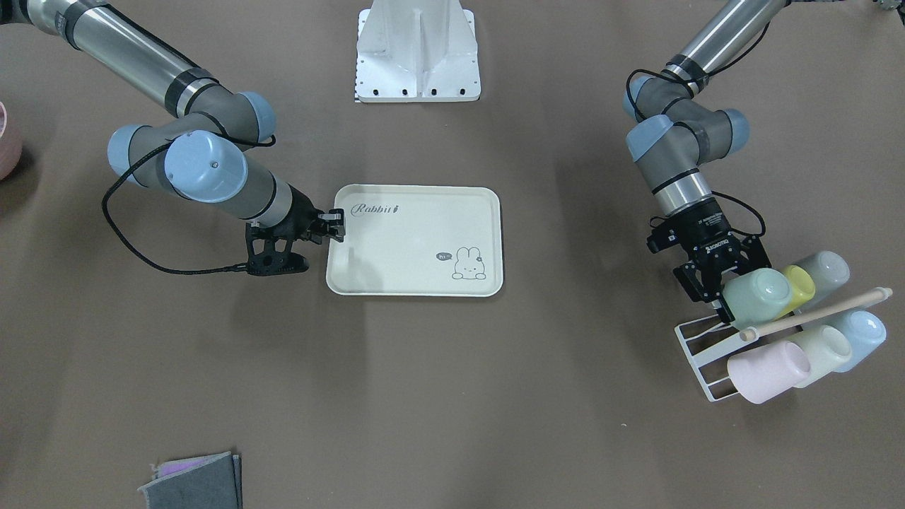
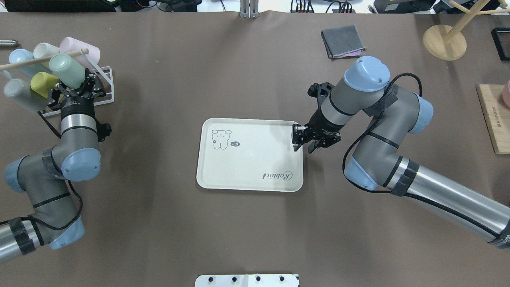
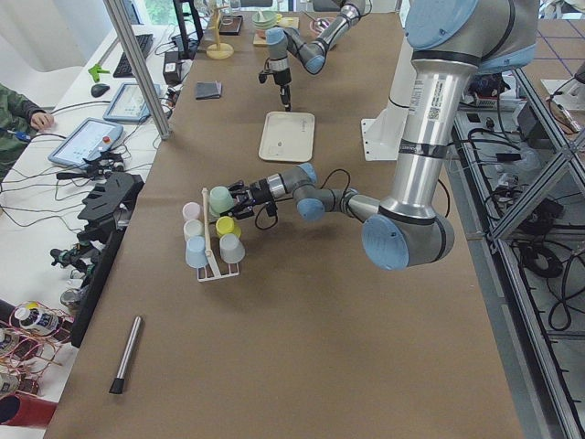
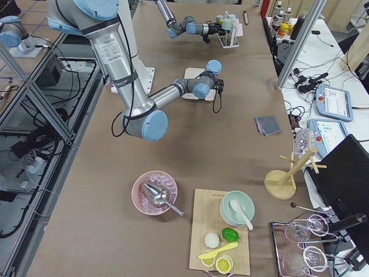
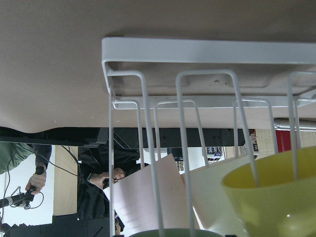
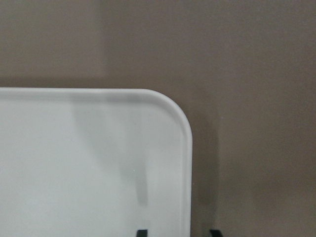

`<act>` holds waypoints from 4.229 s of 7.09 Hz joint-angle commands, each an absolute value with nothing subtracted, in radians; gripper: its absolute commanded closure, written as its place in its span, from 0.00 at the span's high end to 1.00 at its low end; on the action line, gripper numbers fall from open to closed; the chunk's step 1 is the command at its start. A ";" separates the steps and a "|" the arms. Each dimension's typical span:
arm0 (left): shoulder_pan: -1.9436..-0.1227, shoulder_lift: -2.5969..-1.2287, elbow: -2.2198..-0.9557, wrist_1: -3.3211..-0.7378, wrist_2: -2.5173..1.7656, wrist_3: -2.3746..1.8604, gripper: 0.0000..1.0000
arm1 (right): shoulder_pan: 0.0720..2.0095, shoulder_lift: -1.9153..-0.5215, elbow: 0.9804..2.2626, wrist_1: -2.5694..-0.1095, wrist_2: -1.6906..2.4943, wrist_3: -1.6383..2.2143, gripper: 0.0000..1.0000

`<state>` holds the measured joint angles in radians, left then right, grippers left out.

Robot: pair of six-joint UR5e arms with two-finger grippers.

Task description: Pick up and place green cup on tray

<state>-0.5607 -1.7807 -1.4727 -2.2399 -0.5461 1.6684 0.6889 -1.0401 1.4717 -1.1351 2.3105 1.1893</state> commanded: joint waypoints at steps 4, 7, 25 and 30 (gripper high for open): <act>-0.580 -1.744 -1.578 -2.247 -0.549 1.764 0.68 | 0.793 -1.077 1.493 -1.213 2.249 1.148 0.84; -0.592 -1.736 -1.650 -2.246 -0.551 1.778 0.68 | 0.951 -1.115 1.633 -1.569 2.241 0.889 1.00; -0.586 -1.920 -1.781 -2.556 -1.193 0.764 0.53 | 1.552 -1.608 1.784 -1.859 2.263 -0.192 1.00; -0.456 -2.057 -1.593 -2.646 -1.198 0.202 0.51 | 1.552 -1.608 1.779 -1.845 2.275 -0.178 1.00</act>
<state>-0.4911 -2.0320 -1.6357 -2.6200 -1.1978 0.3442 1.5522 -1.6084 1.7784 -1.8458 2.2676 -0.1885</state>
